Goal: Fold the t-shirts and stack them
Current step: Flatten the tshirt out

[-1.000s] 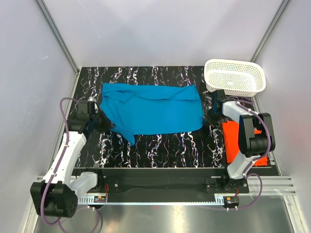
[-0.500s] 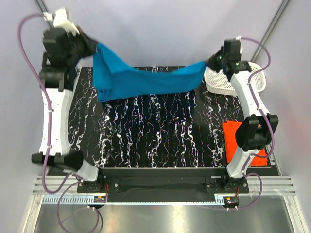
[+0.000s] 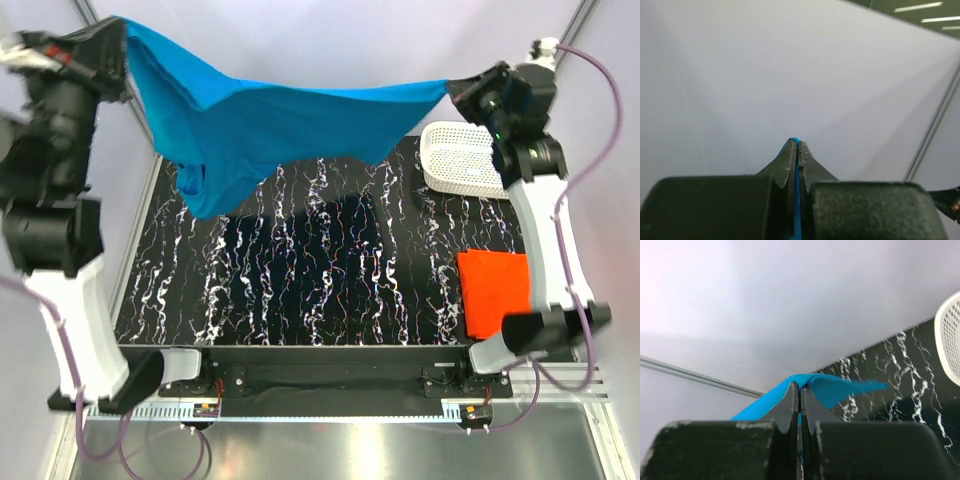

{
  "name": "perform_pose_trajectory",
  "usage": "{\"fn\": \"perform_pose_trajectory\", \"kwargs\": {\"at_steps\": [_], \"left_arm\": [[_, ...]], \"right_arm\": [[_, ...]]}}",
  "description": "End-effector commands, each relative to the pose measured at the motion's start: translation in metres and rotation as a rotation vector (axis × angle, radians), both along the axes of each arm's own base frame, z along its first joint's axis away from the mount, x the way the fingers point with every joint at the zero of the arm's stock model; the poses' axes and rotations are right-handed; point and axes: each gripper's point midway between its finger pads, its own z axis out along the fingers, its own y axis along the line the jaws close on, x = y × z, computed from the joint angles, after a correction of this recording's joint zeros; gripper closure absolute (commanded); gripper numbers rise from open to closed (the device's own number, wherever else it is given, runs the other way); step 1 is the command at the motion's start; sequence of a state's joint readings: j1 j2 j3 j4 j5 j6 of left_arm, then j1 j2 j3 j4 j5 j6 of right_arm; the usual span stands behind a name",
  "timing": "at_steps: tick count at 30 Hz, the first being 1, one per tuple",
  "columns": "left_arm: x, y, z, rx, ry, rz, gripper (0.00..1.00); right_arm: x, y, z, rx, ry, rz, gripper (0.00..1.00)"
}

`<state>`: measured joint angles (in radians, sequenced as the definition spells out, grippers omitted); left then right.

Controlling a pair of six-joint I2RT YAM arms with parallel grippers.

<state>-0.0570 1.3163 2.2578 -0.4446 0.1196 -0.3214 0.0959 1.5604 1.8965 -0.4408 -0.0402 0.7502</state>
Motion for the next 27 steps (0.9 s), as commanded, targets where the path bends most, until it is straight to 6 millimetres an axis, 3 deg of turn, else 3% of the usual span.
{"fn": "perform_pose_trajectory", "kwargs": {"at_steps": [1,6,7,10,12,16,17,19,23,27], "left_arm": [[-0.07,0.002,0.055,0.0,-0.259,-0.007,1.0],[-0.124,0.006,0.085,0.002,-0.382,0.005,1.0],[-0.145,0.006,0.093,0.001,-0.424,0.0,1.0],[-0.168,0.005,0.103,0.0,-0.476,-0.018,1.0],[-0.161,0.005,0.103,0.012,-0.473,-0.007,1.0],[-0.114,0.012,0.094,0.007,-0.402,0.062,1.0],[-0.091,0.012,0.089,0.012,-0.367,0.072,1.0],[-0.075,0.012,0.083,0.01,-0.337,0.082,1.0],[-0.069,0.01,0.081,0.006,-0.33,0.069,1.0],[-0.077,0.012,0.082,0.01,-0.338,0.078,1.0]], "right_arm": [[-0.055,-0.018,0.068,0.021,-0.231,-0.067,1.0],[-0.101,-0.018,0.098,0.029,-0.33,-0.045,1.0],[-0.117,-0.02,0.106,0.028,-0.361,-0.045,1.0],[-0.137,-0.026,0.121,0.037,-0.413,-0.07,1.0],[-0.135,-0.028,0.124,0.037,-0.425,-0.082,1.0],[-0.116,-0.027,0.128,0.039,-0.42,-0.087,1.0],[-0.11,-0.025,0.128,0.041,-0.419,-0.08,1.0],[-0.099,-0.025,0.129,0.035,-0.414,-0.082,1.0],[-0.094,-0.025,0.134,0.015,-0.426,-0.086,1.0],[-0.1,-0.028,0.138,-0.015,-0.44,-0.096,1.0]]}}
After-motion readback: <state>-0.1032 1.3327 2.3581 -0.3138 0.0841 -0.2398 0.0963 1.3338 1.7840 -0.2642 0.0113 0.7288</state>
